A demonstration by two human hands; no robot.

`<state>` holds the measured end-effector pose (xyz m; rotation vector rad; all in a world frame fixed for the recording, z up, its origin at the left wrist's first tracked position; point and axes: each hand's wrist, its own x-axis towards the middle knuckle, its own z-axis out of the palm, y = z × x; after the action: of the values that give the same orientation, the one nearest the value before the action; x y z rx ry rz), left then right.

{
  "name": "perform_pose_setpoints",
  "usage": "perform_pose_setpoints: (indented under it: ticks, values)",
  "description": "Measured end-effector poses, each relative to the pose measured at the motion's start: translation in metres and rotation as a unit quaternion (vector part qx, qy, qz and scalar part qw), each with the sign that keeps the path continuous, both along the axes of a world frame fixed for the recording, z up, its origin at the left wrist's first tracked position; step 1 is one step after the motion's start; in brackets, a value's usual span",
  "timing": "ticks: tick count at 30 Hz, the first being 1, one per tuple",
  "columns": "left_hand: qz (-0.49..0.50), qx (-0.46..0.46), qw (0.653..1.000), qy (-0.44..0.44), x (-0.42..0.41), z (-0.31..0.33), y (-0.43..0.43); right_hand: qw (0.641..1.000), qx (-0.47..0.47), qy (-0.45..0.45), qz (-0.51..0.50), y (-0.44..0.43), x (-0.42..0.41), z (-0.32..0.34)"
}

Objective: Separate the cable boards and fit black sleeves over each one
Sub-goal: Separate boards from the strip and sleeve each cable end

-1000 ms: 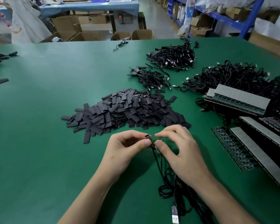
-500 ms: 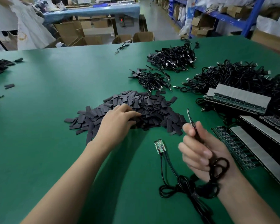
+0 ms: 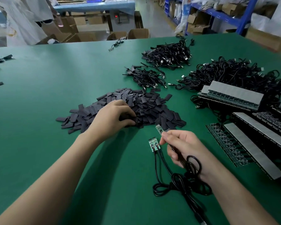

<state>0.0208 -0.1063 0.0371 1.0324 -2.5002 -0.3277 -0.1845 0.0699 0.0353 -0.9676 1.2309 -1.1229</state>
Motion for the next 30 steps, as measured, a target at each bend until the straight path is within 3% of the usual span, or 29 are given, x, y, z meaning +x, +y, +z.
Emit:
perform_pose_setpoints:
  ticks: [5, 9, 15, 25, 30]
  values:
    - [0.003, 0.150, 0.967, 0.208, -0.001, -0.003, 0.062, 0.998, -0.033, 0.049, -0.004, -0.003, -0.003, -0.002]
    - [0.016, 0.235, 0.931, 0.280, 0.006, -0.010, 0.101, 0.997, -0.049, 0.052, 0.029, -0.004, -0.002, -0.003]
    - [0.030, 0.230, 0.923, 0.307, 0.008, -0.016, 0.107, 0.993, -0.055, 0.074, 0.069, -0.001, 0.002, -0.012]
    - [-0.008, 0.169, 0.948, 0.269, 0.010, -0.024, 0.100, 0.994, -0.040, 0.071, 0.078, -0.005, 0.002, -0.022]
    - [-0.013, 0.148, 0.958, 0.246, 0.012, -0.023, 0.100, 0.989, -0.046, 0.114, 0.080, -0.003, 0.002, -0.021]
